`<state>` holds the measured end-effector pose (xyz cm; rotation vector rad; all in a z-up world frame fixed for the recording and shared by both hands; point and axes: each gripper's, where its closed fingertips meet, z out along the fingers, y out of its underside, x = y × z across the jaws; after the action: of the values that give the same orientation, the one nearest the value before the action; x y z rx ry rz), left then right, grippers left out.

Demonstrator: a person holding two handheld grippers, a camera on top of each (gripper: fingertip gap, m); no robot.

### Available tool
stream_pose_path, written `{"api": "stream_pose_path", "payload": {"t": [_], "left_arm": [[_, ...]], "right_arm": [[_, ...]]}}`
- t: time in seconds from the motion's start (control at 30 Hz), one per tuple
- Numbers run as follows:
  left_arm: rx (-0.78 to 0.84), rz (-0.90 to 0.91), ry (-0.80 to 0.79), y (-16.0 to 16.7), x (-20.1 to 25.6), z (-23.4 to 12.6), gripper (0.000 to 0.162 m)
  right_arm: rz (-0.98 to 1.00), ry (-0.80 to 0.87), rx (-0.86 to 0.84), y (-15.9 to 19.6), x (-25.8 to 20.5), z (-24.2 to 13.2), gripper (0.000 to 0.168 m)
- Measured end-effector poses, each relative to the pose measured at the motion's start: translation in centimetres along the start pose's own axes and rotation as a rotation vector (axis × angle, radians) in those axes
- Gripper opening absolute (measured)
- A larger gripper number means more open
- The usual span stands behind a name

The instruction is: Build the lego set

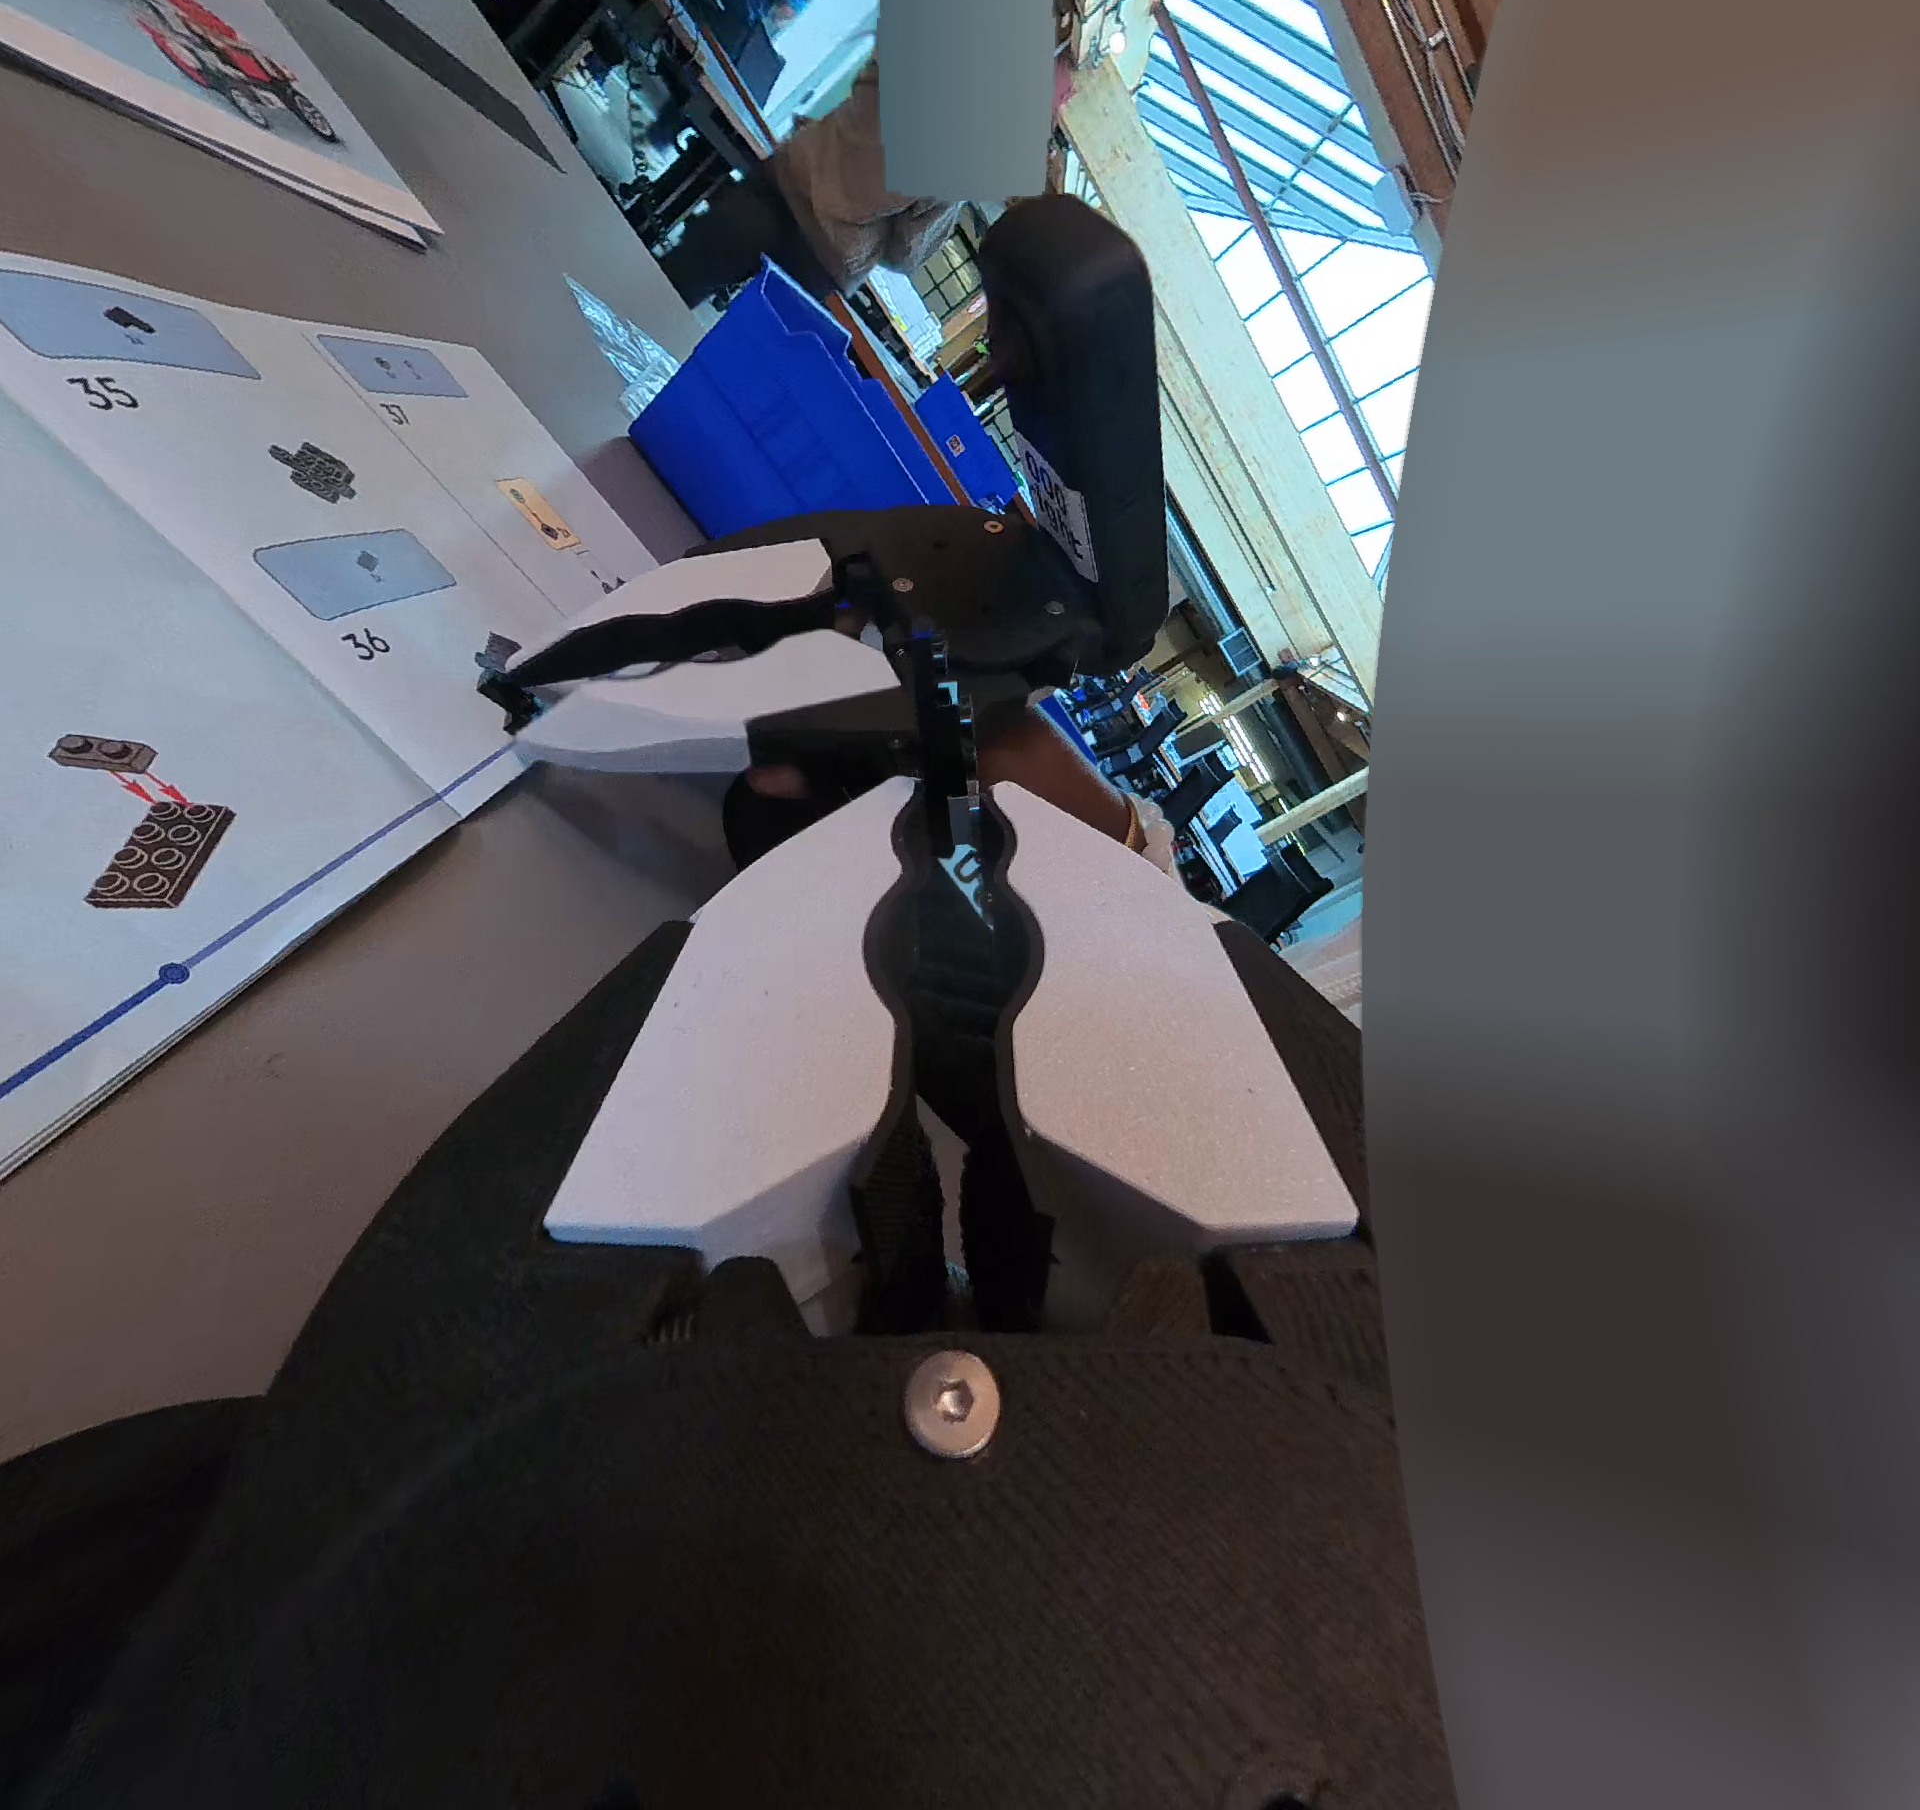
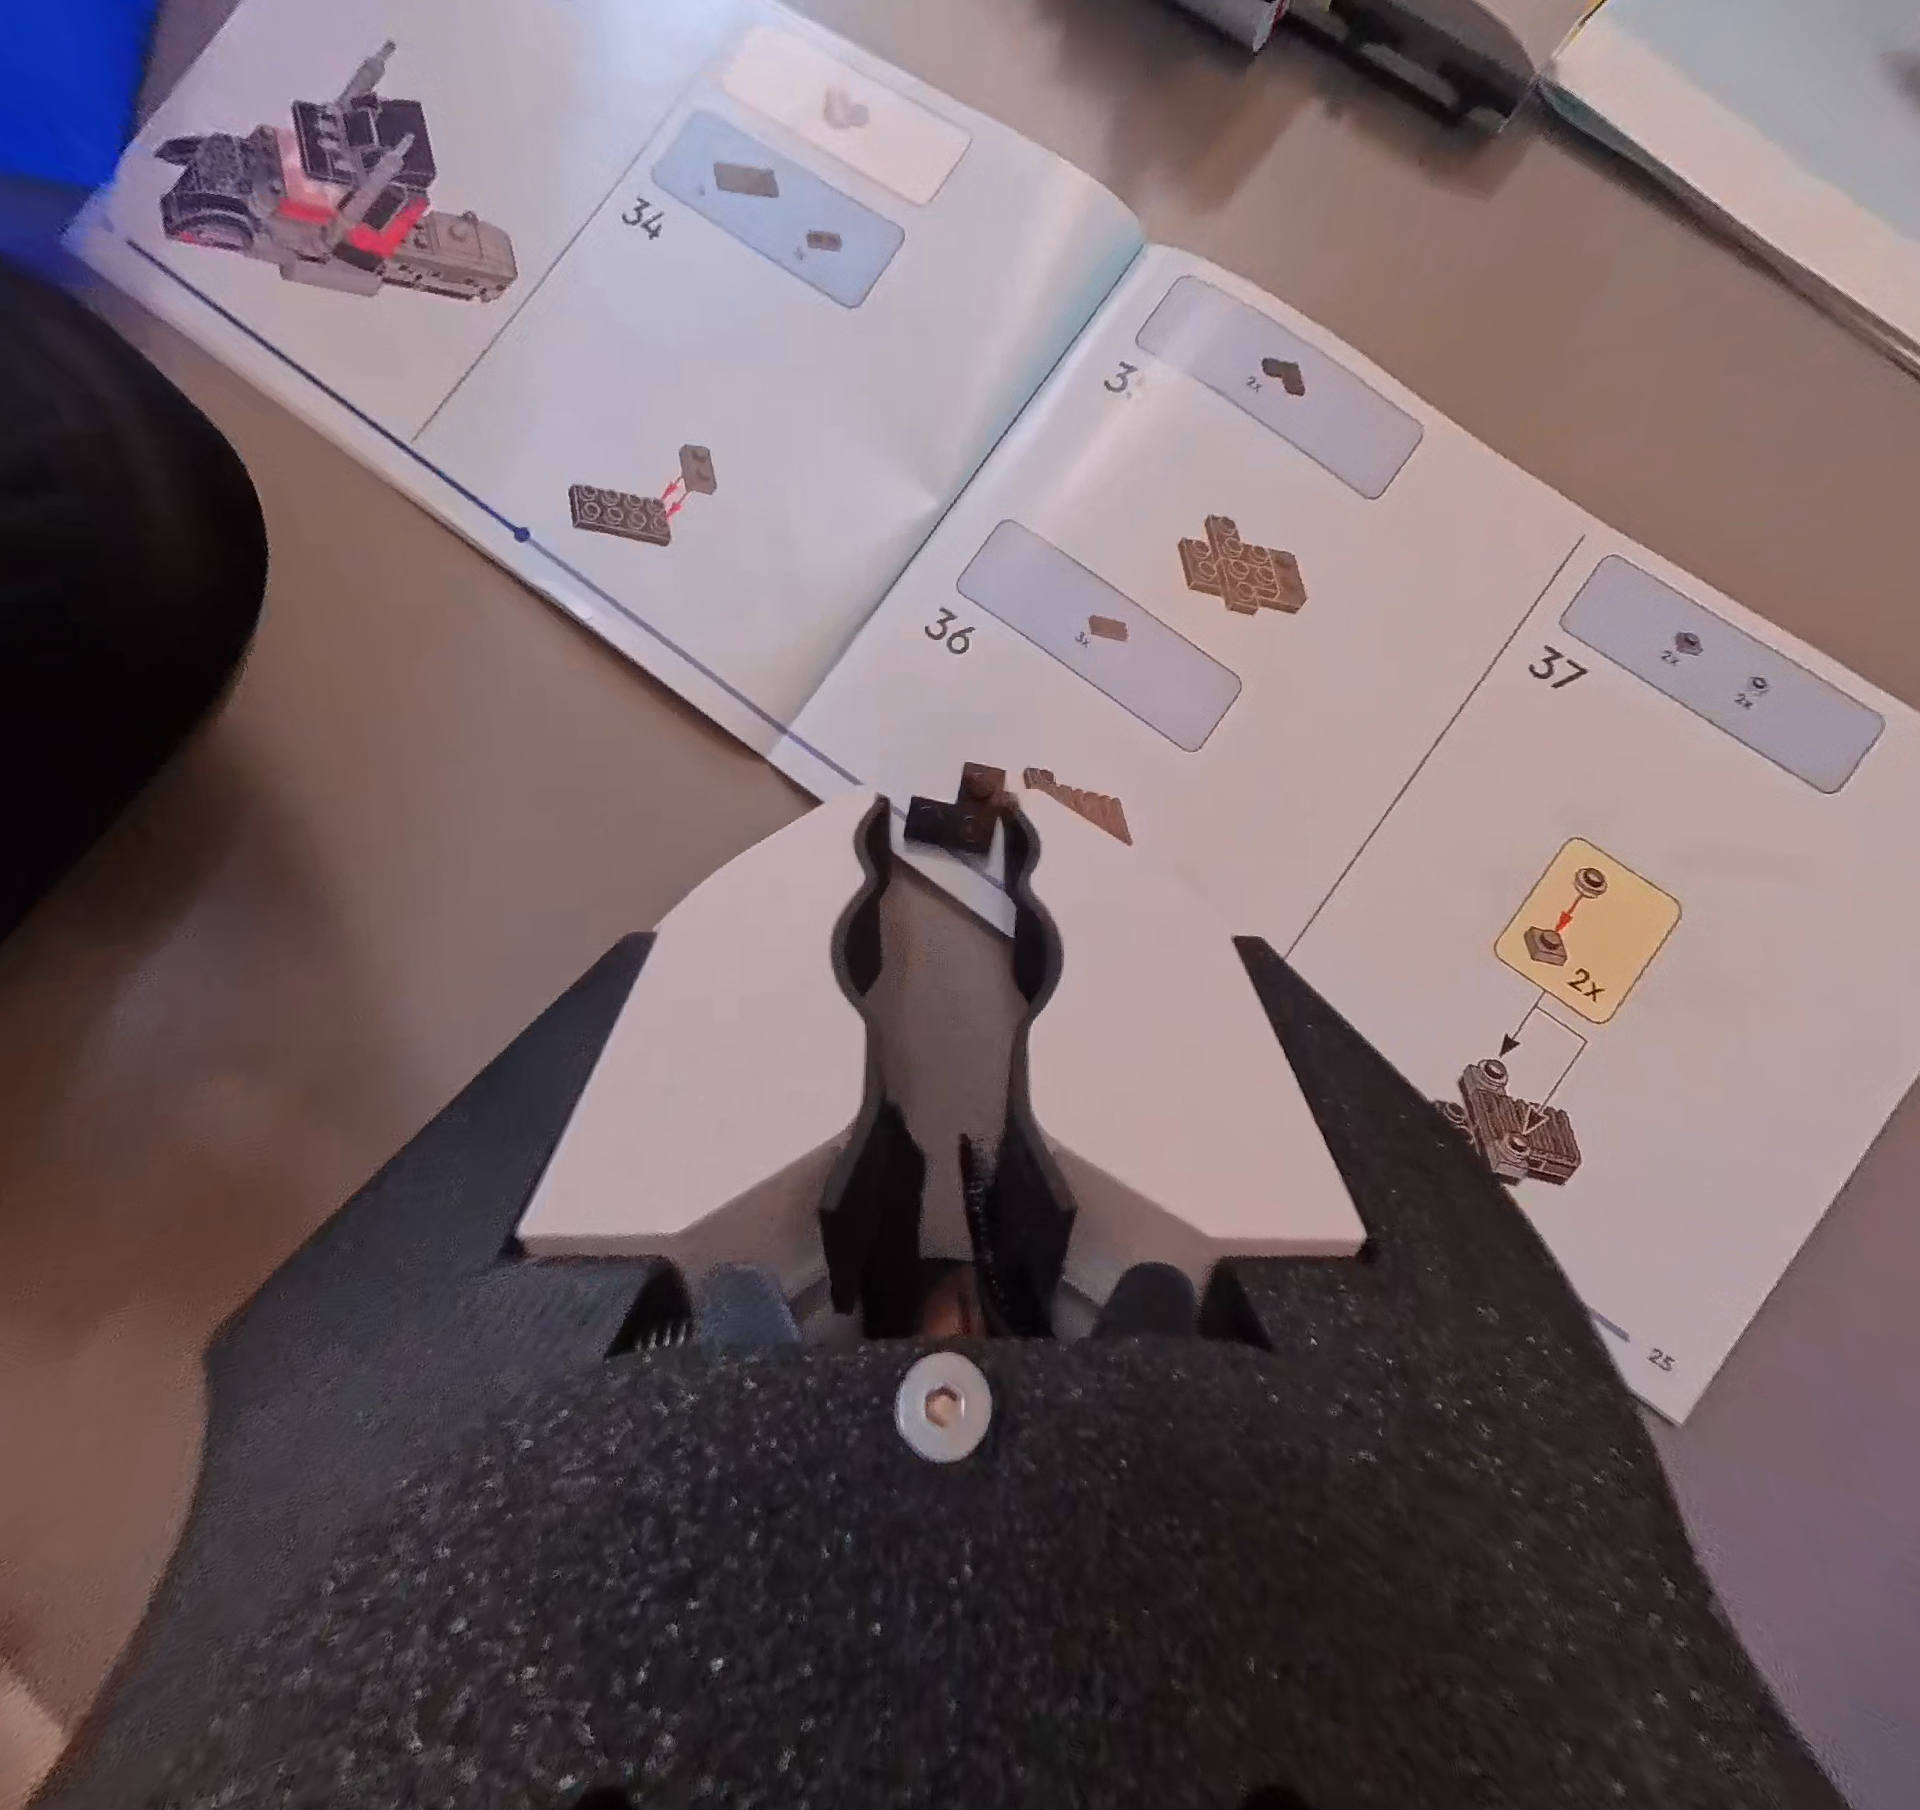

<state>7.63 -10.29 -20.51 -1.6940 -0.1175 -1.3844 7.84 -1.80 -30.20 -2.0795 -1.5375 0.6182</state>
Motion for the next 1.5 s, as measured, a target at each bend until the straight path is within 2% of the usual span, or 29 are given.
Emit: {"api": "stream_pose_path", "payload": {"t": [0.13, 0.23, 0.37, 0.5, 0.67, 0.8, 1.07, 1.23, 1.33, 1.5], "left_arm": [[0.013, -0.047, 0.004, 0.0, -0.1, 0.0, 0.009], [0.043, -0.133, 0.047, -0.2, 0.2, -0.2, 0.009], [0.036, -0.183, 0.078, 0.3, 1.0, 0.0, 0.009], [0.052, -0.228, 0.12, 0.4, 2.3, 0.4, 0.008], [0.066, -0.238, 0.142, 1.0, 3.5, 1.3, 0.009], [0.078, -0.221, 0.14, 1.1, 4.0, 1.6, 0.009], [0.002, -0.226, 0.169, 2.5, 5.1, 2.1, 0.009], [-0.117, -0.348, 0.286, 3.6, 6.8, 1.7, 0.009], [-0.232, -0.39, 0.326, 4.6, 7.8, 1.5, 0.009], [-0.312, -0.419, 0.347, 5.0, 8.5, 1.8, 0.009]], "right_arm": [[-0.106, -0.011, -0.024, 0.4, 0.2, 0.1, 0.016], [-0.264, -0.131, 0.02, -0.4, -0.7, -1.2, 0.016], [-0.554, -0.404, 0.192, -3.2, -4.8, -6.8, 0.016], [-0.821, -0.49, 0.261, -4.6, -7.9, -11.2, 0.016], [-0.913, -0.44, 0.222, -5.4, -9.0, -12.1, 0.016], [-0.944, -0.422, 0.204, -4.7, -9.4, -12.4, 0.016], [-1.072, -0.505, 0.184, -3.4, -10.1, -13.8, 0.016], [-1.308, -0.621, 0.111, -1.5, -10.7, -14.8, 0.016], [-1.481, -0.68, 0.031, -0.9, -10.7, -15.4, 0.016], [-1.66, -0.776, -0.058, -0.5, -11.1, -16.2, 0.016]]}}
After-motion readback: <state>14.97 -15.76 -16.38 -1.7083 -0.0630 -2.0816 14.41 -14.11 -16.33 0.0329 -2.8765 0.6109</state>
